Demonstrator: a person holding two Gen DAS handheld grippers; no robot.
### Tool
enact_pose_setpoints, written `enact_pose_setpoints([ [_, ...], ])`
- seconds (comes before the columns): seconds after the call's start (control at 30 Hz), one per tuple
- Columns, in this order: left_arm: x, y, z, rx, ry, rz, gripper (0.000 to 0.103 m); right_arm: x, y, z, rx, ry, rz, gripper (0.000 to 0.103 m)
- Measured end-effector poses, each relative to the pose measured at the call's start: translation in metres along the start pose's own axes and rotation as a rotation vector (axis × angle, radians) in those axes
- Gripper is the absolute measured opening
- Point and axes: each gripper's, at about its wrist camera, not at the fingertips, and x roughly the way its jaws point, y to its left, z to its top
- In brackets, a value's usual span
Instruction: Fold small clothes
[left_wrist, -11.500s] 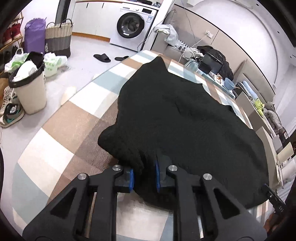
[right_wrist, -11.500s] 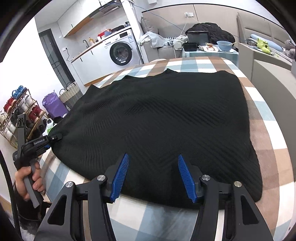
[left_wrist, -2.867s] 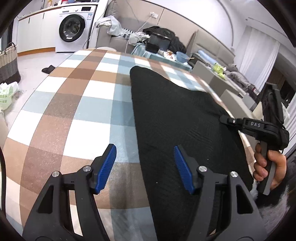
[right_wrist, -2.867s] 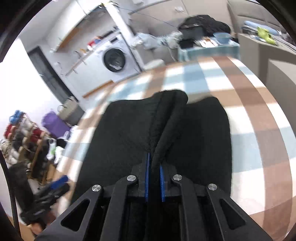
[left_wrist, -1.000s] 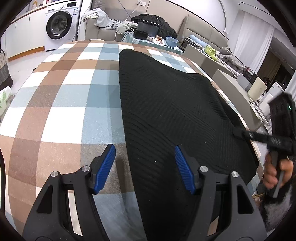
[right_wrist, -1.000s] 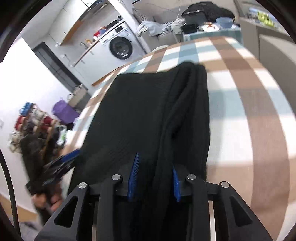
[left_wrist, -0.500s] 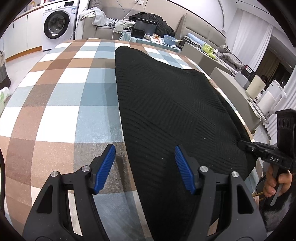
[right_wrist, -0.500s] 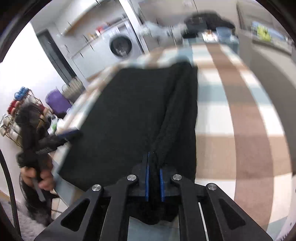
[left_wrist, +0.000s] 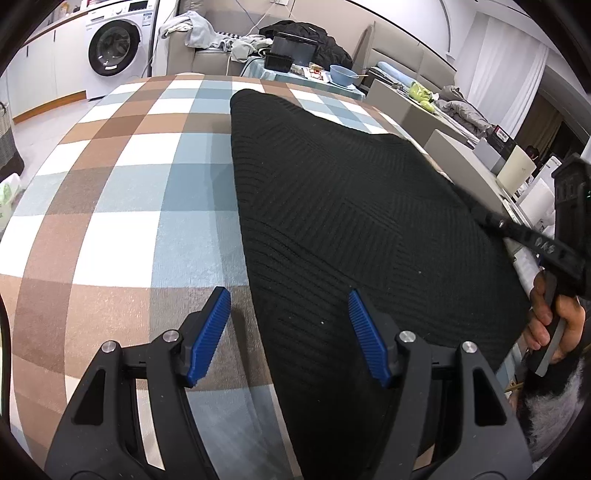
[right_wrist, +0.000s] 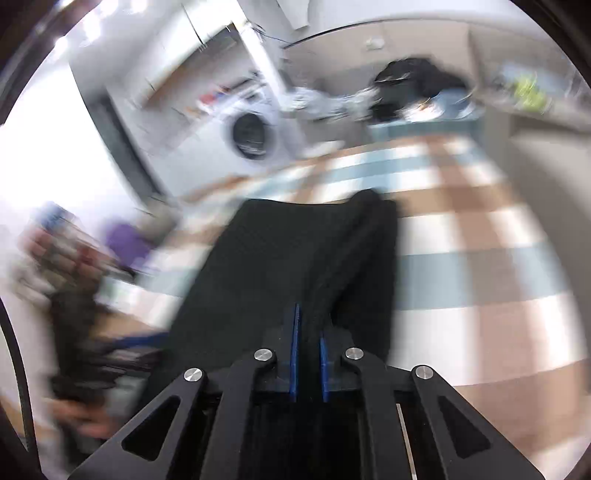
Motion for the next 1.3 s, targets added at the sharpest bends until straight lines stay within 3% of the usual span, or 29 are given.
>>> enact_pose_setpoints([
  [0.1,-0.001,0.002,-0.005,-0.004,-0.001,-0.004,0.064,0.006,-0.020,-0.009,0.107,0.094,0.041,0.013],
  [0.17,-0.003,0.002,-0.009,-0.007,-0.008,-0.010,0.064,-0.005,-0.034,-0.019,0.175,0.070,0.108,0.028],
  [0.2,-0.004,0.002,-0.011,-0.008,-0.004,-0.014,0.064,-0.012,-0.042,-0.027,0.215,0.059,0.139,0.044],
  [0.23,-0.004,0.001,-0.014,-0.008,-0.002,-0.019,0.064,-0.016,-0.046,-0.033,0.246,0.051,0.145,0.049],
  [0.4,-0.010,-0.006,-0.025,0.011,-0.016,-0.012,0.064,-0.030,-0.045,-0.059,0.271,0.080,0.194,0.049],
  [0.47,-0.012,-0.009,-0.029,0.015,-0.018,-0.030,0.064,-0.033,-0.038,-0.068,0.270,0.092,0.285,0.050],
  [0.53,-0.013,-0.014,-0.033,0.036,-0.011,-0.026,0.064,-0.035,-0.030,-0.072,0.257,0.120,0.321,0.061],
  [0.63,-0.016,-0.018,-0.039,0.050,-0.011,-0.046,0.063,-0.036,-0.017,-0.073,0.170,0.136,0.216,0.061],
  [0.7,-0.017,-0.021,-0.043,0.074,-0.030,-0.027,0.040,-0.036,-0.008,-0.076,0.122,0.126,0.190,0.060],
  [0.77,-0.018,-0.024,-0.044,0.098,-0.039,-0.003,0.030,-0.027,-0.003,-0.078,0.079,0.161,0.184,0.045],
  [0.8,-0.019,-0.023,-0.043,0.094,-0.041,-0.011,0.024,-0.024,0.000,-0.079,0.064,0.177,0.185,0.042],
  [0.93,-0.017,-0.021,-0.035,0.090,-0.043,-0.008,0.020,-0.017,0.005,-0.073,0.034,0.166,0.180,0.028],
  [1.3,0.010,0.008,0.030,0.041,-0.048,0.102,0.020,0.032,0.026,-0.032,0.023,0.141,0.095,0.027],
])
